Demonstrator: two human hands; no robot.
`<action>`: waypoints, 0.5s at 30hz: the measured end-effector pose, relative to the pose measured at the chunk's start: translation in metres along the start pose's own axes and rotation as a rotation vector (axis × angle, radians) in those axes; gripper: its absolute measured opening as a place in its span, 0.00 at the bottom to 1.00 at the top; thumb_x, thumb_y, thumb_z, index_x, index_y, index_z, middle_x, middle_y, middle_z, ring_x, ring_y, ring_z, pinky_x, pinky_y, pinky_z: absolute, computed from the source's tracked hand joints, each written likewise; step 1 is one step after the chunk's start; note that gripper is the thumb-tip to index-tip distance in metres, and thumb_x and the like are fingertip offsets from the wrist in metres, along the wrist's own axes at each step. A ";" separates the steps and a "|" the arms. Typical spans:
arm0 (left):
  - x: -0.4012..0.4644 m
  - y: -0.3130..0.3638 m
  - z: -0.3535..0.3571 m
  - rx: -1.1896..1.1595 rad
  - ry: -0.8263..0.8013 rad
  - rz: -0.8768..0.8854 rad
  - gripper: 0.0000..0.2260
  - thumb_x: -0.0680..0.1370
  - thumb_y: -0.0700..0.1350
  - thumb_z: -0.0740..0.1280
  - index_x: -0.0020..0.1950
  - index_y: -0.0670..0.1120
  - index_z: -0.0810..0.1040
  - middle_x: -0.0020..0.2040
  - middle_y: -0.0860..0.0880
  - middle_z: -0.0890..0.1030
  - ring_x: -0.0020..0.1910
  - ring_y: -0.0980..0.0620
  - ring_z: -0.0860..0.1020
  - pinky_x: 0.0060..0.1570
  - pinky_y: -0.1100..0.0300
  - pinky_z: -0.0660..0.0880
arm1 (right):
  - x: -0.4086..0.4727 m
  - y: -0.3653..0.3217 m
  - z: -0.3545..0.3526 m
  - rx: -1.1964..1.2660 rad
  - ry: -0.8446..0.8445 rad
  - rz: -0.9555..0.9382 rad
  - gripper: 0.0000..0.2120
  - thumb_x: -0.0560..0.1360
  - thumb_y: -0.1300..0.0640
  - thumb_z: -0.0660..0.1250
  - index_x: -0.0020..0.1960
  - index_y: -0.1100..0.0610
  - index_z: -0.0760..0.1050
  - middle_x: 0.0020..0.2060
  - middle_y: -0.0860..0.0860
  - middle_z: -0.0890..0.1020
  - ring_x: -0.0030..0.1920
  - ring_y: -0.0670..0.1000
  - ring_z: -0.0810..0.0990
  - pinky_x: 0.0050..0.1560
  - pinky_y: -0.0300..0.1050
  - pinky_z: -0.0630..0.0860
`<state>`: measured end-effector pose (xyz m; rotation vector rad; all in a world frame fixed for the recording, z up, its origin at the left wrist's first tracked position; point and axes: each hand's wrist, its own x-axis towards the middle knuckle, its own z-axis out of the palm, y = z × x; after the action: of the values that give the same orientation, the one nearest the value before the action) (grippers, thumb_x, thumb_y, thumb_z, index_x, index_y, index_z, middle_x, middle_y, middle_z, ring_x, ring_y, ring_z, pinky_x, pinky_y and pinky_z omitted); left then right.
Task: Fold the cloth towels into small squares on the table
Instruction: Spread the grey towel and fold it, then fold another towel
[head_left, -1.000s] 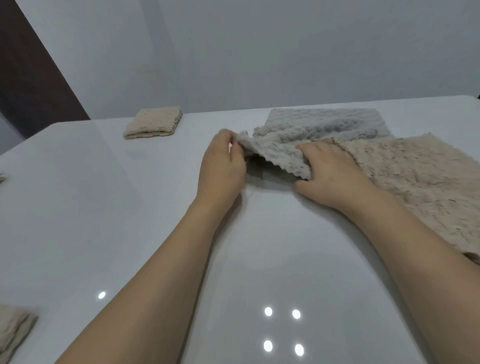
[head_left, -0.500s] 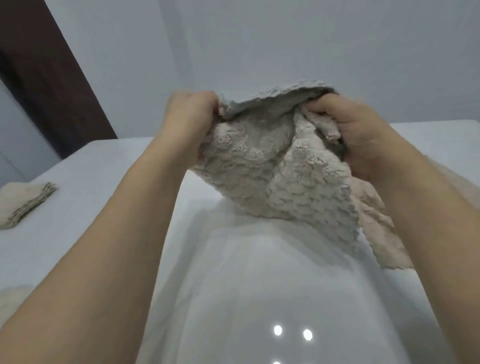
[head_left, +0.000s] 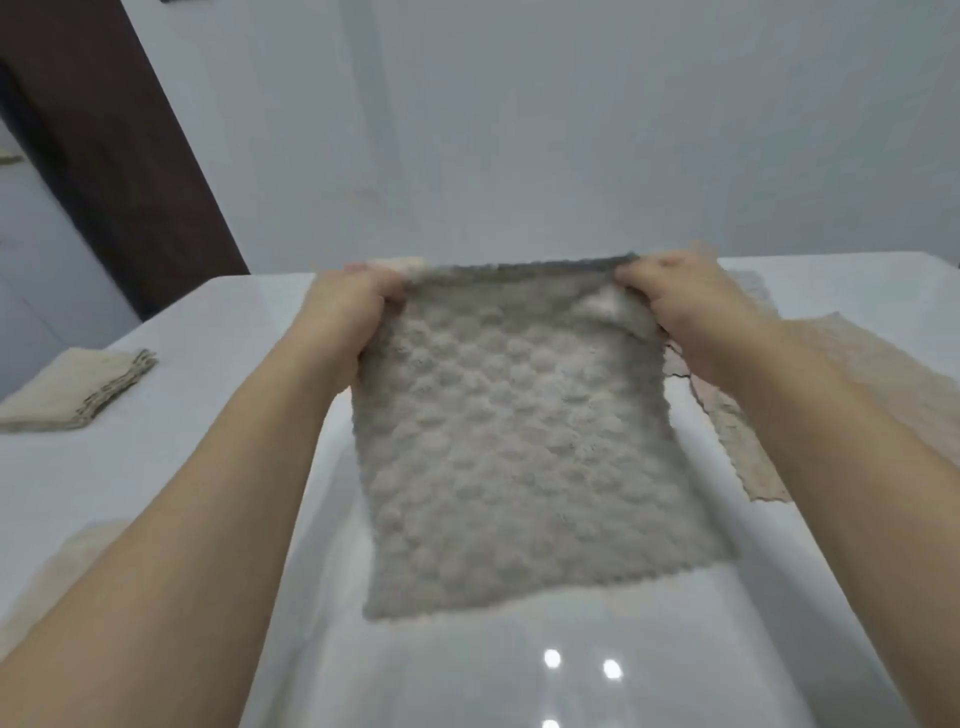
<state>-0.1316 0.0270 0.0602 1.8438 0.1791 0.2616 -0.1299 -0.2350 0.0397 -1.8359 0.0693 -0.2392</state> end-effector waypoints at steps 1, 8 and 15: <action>0.000 0.003 -0.003 -0.073 0.047 0.066 0.08 0.72 0.35 0.65 0.37 0.46 0.72 0.28 0.50 0.71 0.22 0.55 0.69 0.24 0.66 0.62 | -0.001 -0.007 0.003 0.026 0.027 -0.092 0.12 0.73 0.56 0.65 0.35 0.60 0.68 0.31 0.55 0.66 0.32 0.51 0.64 0.34 0.45 0.59; -0.030 0.027 -0.044 -0.184 0.051 0.437 0.11 0.68 0.33 0.59 0.35 0.50 0.67 0.34 0.51 0.70 0.31 0.55 0.66 0.31 0.61 0.61 | -0.034 -0.044 0.004 0.262 0.002 -0.474 0.15 0.75 0.63 0.61 0.30 0.62 0.64 0.26 0.57 0.63 0.27 0.56 0.63 0.28 0.43 0.59; -0.102 -0.036 -0.074 0.387 -0.642 0.155 0.04 0.64 0.39 0.63 0.35 0.48 0.71 0.37 0.47 0.73 0.37 0.50 0.68 0.37 0.57 0.64 | -0.088 0.010 -0.023 -0.136 -0.483 -0.137 0.20 0.62 0.55 0.65 0.39 0.74 0.74 0.31 0.62 0.76 0.35 0.54 0.74 0.39 0.51 0.70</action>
<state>-0.2492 0.0799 0.0366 2.2320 -0.3846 -0.2862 -0.2193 -0.2446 0.0250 -1.9897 -0.3857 0.1209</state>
